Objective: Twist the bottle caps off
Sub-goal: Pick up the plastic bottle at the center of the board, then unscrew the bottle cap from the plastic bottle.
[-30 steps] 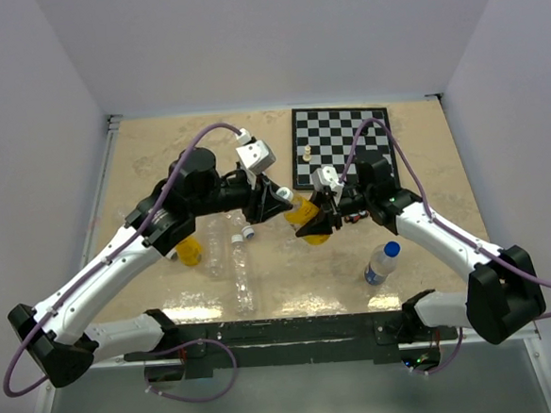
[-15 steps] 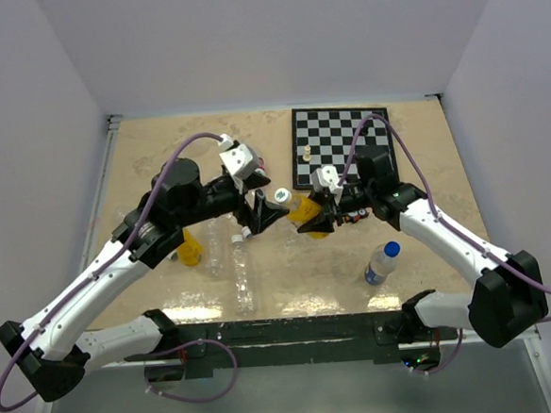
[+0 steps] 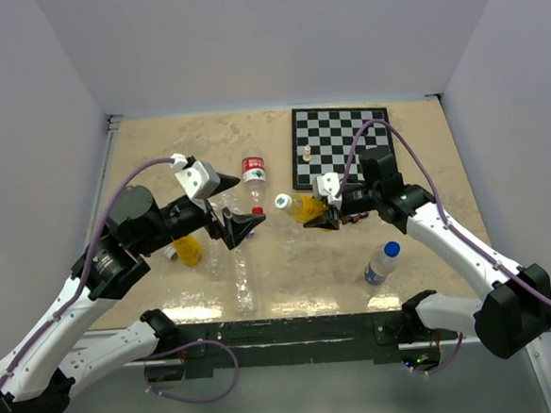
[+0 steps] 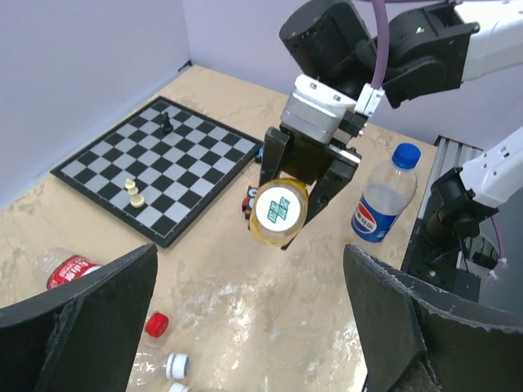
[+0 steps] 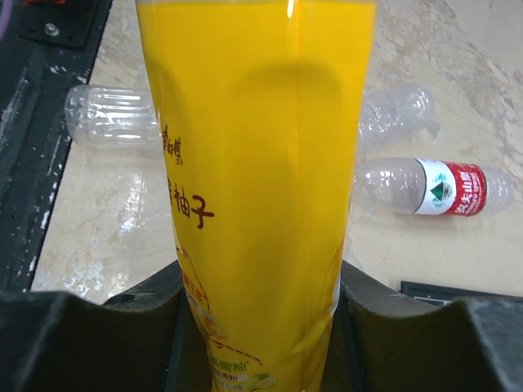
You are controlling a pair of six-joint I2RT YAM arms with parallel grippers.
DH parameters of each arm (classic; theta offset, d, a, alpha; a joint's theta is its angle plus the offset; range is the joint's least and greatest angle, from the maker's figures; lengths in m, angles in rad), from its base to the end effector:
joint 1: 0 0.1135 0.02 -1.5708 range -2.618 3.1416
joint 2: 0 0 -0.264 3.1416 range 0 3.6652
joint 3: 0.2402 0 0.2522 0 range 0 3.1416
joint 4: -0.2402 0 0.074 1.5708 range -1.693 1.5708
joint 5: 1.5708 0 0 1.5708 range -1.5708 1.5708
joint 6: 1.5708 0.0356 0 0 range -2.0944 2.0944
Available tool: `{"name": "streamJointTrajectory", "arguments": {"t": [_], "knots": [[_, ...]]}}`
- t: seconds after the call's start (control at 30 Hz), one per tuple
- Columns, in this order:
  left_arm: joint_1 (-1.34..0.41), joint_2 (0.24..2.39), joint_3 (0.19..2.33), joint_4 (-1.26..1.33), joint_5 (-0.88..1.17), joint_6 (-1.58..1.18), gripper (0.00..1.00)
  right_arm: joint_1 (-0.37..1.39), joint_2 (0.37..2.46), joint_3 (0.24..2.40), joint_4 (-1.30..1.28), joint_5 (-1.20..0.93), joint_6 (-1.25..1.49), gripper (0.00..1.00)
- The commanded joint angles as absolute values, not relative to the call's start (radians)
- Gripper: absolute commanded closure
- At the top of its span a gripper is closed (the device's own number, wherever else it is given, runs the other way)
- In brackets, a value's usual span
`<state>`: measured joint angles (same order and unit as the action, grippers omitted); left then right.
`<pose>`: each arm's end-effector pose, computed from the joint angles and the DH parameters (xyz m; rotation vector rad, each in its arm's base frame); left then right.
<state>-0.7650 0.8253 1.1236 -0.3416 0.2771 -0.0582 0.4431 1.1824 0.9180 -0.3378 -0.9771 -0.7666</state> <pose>0.1127 -0.1217 0.4321 0.7856 1.4866 -0.8515 0.2128 0.1336 0.2985 -1.5276 1.2693 0.8414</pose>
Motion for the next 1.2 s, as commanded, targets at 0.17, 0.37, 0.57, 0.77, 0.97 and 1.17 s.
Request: {"name": "streamJointTrajectory", "arguments": {"t": [0.17, 0.37, 0.57, 0.77, 0.97, 1.17], "knots": [[-0.762, 0.805, 1.095, -0.348, 0.322, -0.041, 0.01, 0.442, 1.161, 0.959, -0.368, -0.93, -0.834, 1.0], [-0.762, 0.831, 1.095, -0.324, 0.353, -0.026, 0.02, 0.442, 1.163, 0.959, -0.377, -0.925, -0.851, 1.0], [-0.762, 0.873, 1.144, -0.324, 0.409, 0.04, 0.02, 0.442, 1.163, 0.965, -0.397, -0.928, -0.871, 1.0], [-0.762, 0.917, 1.135, -0.279, 0.466, 0.124, 0.02, 0.442, 1.161, 0.962, -0.402, -0.933, -0.879, 1.0], [-0.762, 0.934, 1.121, -0.247, 0.456, 0.172, 0.02, 0.442, 1.155, 0.96, -0.405, -0.925, -0.887, 1.0], [-0.762, 0.9, 1.049, -0.204, 0.453, 0.166, 0.02, 0.442, 1.154, 0.957, -0.408, -0.931, -0.893, 1.0]]}}
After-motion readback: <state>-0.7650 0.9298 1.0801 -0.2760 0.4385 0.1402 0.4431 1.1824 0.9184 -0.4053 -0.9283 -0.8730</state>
